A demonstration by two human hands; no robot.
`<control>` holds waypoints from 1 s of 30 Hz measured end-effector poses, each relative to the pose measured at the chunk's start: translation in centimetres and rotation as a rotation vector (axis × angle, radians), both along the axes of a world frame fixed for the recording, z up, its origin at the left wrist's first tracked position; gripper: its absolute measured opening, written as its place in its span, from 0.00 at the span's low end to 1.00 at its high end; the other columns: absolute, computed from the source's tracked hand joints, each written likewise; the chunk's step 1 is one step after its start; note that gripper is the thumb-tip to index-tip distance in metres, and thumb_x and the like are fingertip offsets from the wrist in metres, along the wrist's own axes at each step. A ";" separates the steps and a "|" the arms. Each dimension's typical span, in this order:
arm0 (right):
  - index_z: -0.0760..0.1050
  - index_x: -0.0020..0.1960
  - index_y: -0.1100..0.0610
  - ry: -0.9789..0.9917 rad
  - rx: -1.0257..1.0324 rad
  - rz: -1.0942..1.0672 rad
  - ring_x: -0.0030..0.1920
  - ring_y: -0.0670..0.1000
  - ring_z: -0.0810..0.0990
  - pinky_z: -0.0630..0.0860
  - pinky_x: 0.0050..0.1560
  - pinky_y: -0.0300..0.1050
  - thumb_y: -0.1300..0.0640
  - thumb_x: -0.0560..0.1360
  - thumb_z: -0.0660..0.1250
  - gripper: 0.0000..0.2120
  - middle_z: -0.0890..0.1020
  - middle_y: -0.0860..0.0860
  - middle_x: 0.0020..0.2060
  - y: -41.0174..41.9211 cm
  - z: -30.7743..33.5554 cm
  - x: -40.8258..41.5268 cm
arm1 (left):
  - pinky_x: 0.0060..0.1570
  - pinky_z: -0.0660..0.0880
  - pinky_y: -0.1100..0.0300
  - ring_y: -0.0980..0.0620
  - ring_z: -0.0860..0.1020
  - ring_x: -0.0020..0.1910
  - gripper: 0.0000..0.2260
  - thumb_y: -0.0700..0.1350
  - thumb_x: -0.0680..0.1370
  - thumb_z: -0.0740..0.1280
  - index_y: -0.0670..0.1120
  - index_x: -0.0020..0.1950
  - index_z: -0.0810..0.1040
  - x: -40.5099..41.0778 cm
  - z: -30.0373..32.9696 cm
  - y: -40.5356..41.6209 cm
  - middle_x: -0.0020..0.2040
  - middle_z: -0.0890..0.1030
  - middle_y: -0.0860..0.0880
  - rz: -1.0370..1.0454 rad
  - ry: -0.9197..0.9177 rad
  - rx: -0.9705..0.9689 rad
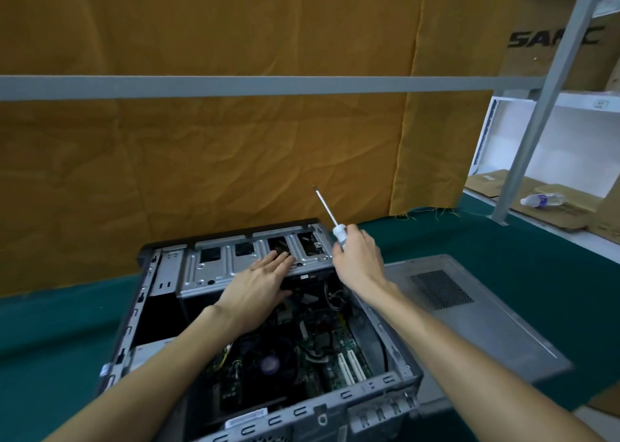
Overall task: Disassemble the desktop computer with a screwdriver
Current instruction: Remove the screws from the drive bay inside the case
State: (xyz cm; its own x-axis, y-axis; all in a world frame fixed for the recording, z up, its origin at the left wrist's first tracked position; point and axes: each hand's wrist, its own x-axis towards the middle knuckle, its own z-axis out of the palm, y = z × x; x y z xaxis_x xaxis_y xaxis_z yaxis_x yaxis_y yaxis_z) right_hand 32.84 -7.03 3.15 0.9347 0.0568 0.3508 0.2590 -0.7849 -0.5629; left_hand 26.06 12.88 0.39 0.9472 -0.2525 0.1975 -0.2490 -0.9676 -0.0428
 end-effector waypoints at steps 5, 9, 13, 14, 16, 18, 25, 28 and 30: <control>0.73 0.56 0.59 0.095 0.037 -0.131 0.43 0.56 0.77 0.71 0.42 0.46 0.55 0.82 0.65 0.07 0.81 0.56 0.49 -0.3 0.0 -1.7 | 0.79 0.56 0.54 0.49 0.50 0.82 0.31 0.54 0.85 0.58 0.47 0.83 0.49 -0.8 0.1 -0.1 0.83 0.54 0.50 -0.021 0.011 -0.002; 0.71 0.52 0.58 0.100 0.083 -0.126 0.43 0.56 0.81 0.78 0.41 0.50 0.55 0.82 0.65 0.06 0.81 0.55 0.46 -0.4 -0.5 -3.8 | 0.79 0.56 0.55 0.49 0.51 0.82 0.31 0.55 0.85 0.59 0.48 0.83 0.50 -2.1 -0.5 0.7 0.83 0.55 0.50 -0.089 -0.021 -0.029; 0.71 0.58 0.60 0.010 -0.055 -0.081 0.47 0.57 0.80 0.75 0.42 0.51 0.56 0.83 0.63 0.08 0.78 0.56 0.51 0.2 0.2 -5.6 | 0.73 0.66 0.55 0.51 0.63 0.78 0.31 0.58 0.82 0.63 0.50 0.81 0.59 -3.0 0.0 1.5 0.79 0.65 0.51 -0.117 -0.009 -0.267; 0.71 0.60 0.60 -0.020 -0.133 -0.078 0.48 0.57 0.79 0.73 0.42 0.50 0.55 0.83 0.63 0.10 0.77 0.56 0.53 0.3 0.7 -5.8 | 0.70 0.70 0.55 0.50 0.69 0.74 0.31 0.59 0.81 0.64 0.49 0.80 0.61 -3.0 0.5 1.6 0.77 0.68 0.50 -0.101 -0.007 -0.420; 0.69 0.60 0.59 0.011 -0.195 -0.054 0.48 0.58 0.79 0.70 0.42 0.49 0.54 0.82 0.65 0.11 0.76 0.56 0.53 0.5 2.1 -6.1 | 0.67 0.73 0.54 0.50 0.74 0.70 0.28 0.56 0.82 0.65 0.47 0.79 0.61 -2.7 1.5 1.9 0.76 0.68 0.49 -0.069 -0.097 -0.695; 0.66 0.59 0.56 0.137 -0.151 0.021 0.45 0.54 0.78 0.70 0.39 0.48 0.54 0.79 0.69 0.14 0.76 0.54 0.52 0.6 3.7 -6.0 | 0.63 0.75 0.53 0.51 0.74 0.67 0.28 0.47 0.82 0.65 0.48 0.80 0.58 -1.9 2.8 2.6 0.78 0.62 0.51 -0.084 -0.259 -0.668; 0.78 0.53 0.55 0.293 0.342 0.289 0.28 0.49 0.80 0.79 0.30 0.44 0.63 0.66 0.82 0.19 0.82 0.56 0.47 2.6 8.1 -3.5 | 0.56 0.76 0.53 0.47 0.81 0.58 0.12 0.43 0.82 0.67 0.46 0.64 0.82 2.5 4.2 4.6 0.58 0.84 0.49 -0.128 -0.368 -0.376; 0.80 0.50 0.58 0.204 0.600 0.297 0.31 0.50 0.82 0.80 0.31 0.42 0.64 0.64 0.83 0.18 0.84 0.55 0.44 2.9 8.3 -1.6 | 0.49 0.78 0.63 0.59 0.83 0.48 0.07 0.43 0.79 0.71 0.48 0.56 0.86 3.8 3.9 5.5 0.49 0.86 0.56 -0.100 -0.377 -0.617; 0.81 0.50 0.60 0.157 0.818 0.324 0.37 0.51 0.84 0.82 0.35 0.42 0.65 0.67 0.81 0.14 0.86 0.54 0.41 3.8 8.2 -0.2 | 0.44 0.77 0.71 0.66 0.82 0.44 0.06 0.45 0.78 0.73 0.51 0.53 0.87 4.1 3.4 5.6 0.44 0.85 0.64 -0.104 -0.252 -0.758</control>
